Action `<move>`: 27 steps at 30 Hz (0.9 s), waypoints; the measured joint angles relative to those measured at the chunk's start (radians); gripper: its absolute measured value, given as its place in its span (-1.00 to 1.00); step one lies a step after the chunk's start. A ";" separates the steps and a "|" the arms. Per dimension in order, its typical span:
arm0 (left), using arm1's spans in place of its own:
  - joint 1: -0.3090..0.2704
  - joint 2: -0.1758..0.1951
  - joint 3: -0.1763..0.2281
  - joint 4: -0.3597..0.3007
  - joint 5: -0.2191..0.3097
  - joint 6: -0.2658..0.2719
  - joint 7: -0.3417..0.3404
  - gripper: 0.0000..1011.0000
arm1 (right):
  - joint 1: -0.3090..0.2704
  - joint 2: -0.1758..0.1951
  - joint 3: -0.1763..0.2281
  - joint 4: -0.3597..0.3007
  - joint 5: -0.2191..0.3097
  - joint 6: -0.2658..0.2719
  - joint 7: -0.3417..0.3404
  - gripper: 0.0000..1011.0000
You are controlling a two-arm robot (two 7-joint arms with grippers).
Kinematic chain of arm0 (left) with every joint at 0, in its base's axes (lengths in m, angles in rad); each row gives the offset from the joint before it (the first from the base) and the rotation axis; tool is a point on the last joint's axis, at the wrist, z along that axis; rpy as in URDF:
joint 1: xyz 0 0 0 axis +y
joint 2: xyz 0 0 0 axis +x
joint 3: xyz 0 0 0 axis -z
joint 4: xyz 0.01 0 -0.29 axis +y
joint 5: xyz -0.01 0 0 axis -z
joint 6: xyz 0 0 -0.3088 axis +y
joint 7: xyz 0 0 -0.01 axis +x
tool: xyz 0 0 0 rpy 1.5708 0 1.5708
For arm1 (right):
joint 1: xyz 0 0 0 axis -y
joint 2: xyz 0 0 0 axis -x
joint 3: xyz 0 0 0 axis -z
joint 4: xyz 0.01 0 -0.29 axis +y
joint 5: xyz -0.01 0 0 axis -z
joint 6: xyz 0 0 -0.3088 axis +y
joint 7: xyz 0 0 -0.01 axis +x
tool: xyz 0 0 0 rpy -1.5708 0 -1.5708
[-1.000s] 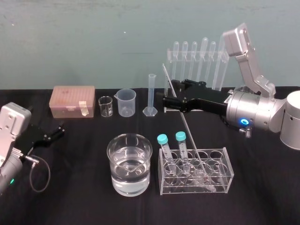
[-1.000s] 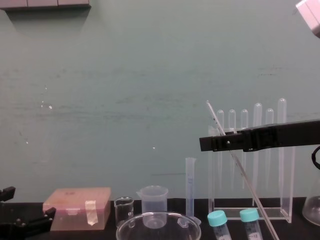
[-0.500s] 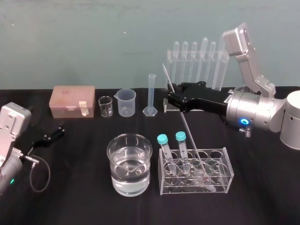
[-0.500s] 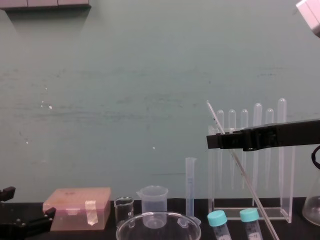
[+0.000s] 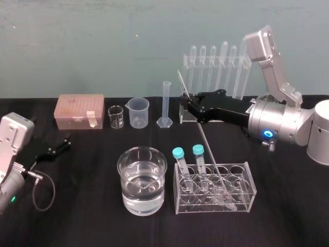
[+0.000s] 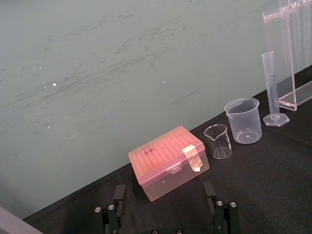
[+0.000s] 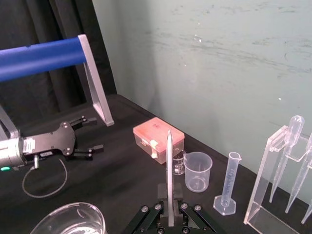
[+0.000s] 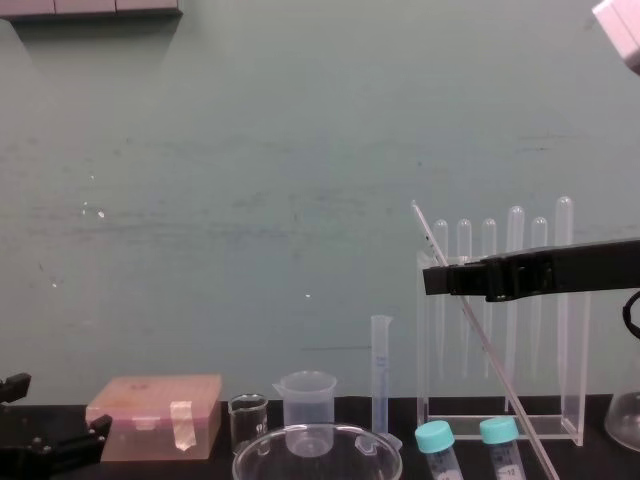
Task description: Hold the thermometer with one hand and immerse one end into the beaker, then reinsert it into the test tube rack.
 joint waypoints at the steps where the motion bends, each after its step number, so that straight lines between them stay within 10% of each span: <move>1: 0.000 0.000 0.000 0.000 0.000 0.000 0.000 0.99 | -0.005 -0.001 0.004 -0.001 0.006 -0.006 0.000 -0.89; 27: 0.000 0.000 0.000 0.000 0.000 0.000 0.000 0.99 | -0.243 0.040 0.218 -0.125 0.128 -0.363 0.058 -0.89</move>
